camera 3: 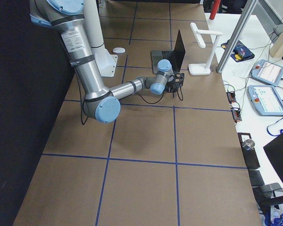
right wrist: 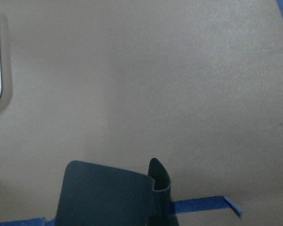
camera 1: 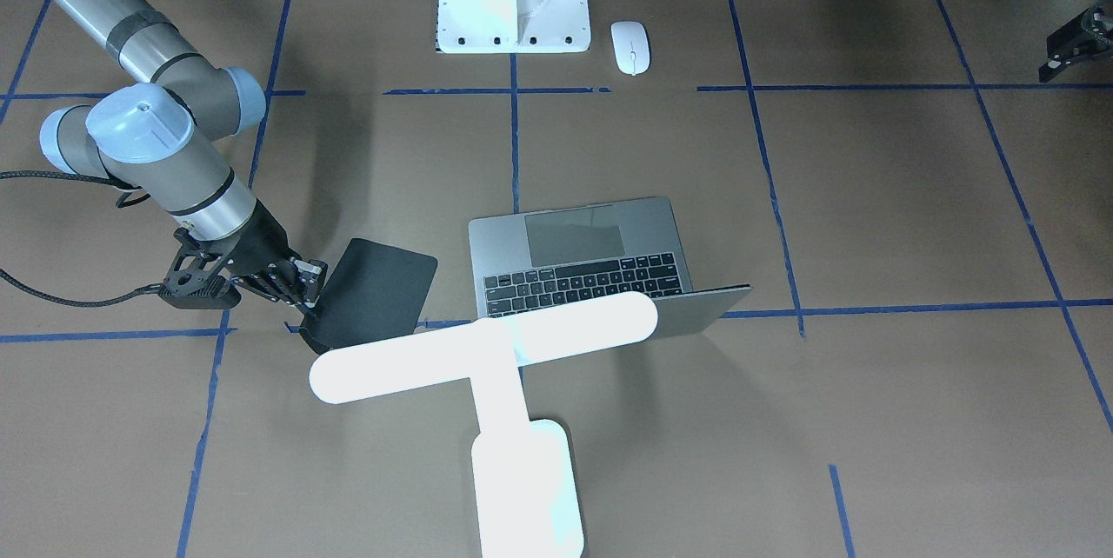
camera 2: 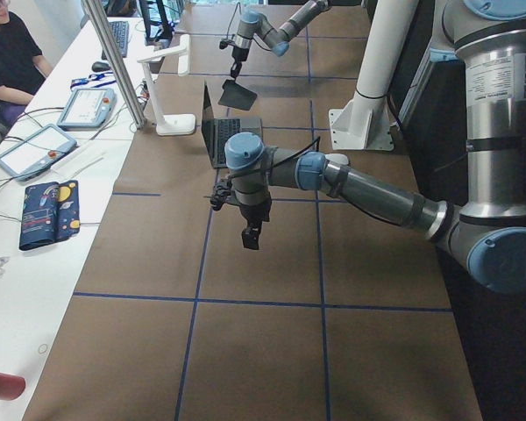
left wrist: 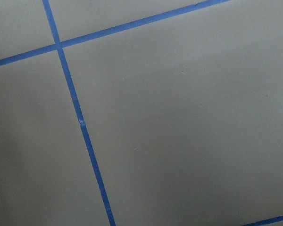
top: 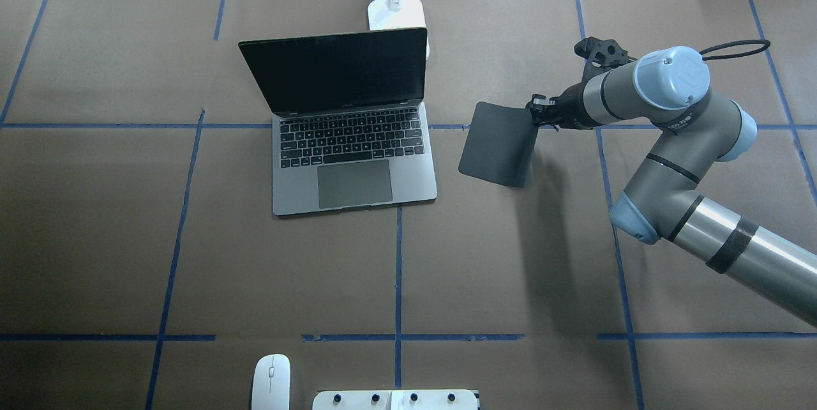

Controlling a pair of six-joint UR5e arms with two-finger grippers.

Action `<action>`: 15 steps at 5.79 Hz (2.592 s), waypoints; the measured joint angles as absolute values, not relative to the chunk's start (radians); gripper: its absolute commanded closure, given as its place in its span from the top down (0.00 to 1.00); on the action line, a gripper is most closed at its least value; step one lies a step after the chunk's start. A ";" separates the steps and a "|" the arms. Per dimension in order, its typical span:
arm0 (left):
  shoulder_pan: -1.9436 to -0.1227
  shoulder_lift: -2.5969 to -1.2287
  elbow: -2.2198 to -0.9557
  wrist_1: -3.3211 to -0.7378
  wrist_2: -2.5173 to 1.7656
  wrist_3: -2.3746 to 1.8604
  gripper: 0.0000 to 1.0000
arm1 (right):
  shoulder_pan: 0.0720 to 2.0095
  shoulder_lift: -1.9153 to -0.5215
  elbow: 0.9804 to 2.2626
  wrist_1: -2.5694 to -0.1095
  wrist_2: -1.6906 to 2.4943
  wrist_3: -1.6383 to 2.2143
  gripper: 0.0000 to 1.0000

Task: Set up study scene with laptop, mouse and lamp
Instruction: 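Release the mouse pad and withdraw the right arm, then reach the left gripper down to the white mouse and grasp it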

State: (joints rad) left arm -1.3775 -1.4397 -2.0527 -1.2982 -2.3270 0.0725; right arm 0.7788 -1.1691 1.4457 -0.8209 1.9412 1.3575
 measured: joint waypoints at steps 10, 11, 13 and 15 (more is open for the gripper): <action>-0.752 -1.501 -2.131 -1.793 -2.047 -0.769 1.00 | 1.449 -1.576 1.829 -1.701 2.192 -0.159 1.00; -0.641 -1.530 -2.142 -1.799 -1.954 -0.936 1.00 | 1.538 -1.642 1.851 -1.724 2.267 -0.248 1.00; -0.404 -1.571 -2.162 -1.799 -1.760 -1.243 1.00 | 1.618 -1.713 1.857 -1.740 2.324 -0.285 1.00; -0.173 -1.613 -2.165 -1.783 -1.591 -1.483 1.00 | 1.625 -1.730 1.861 -1.739 2.325 -0.284 1.00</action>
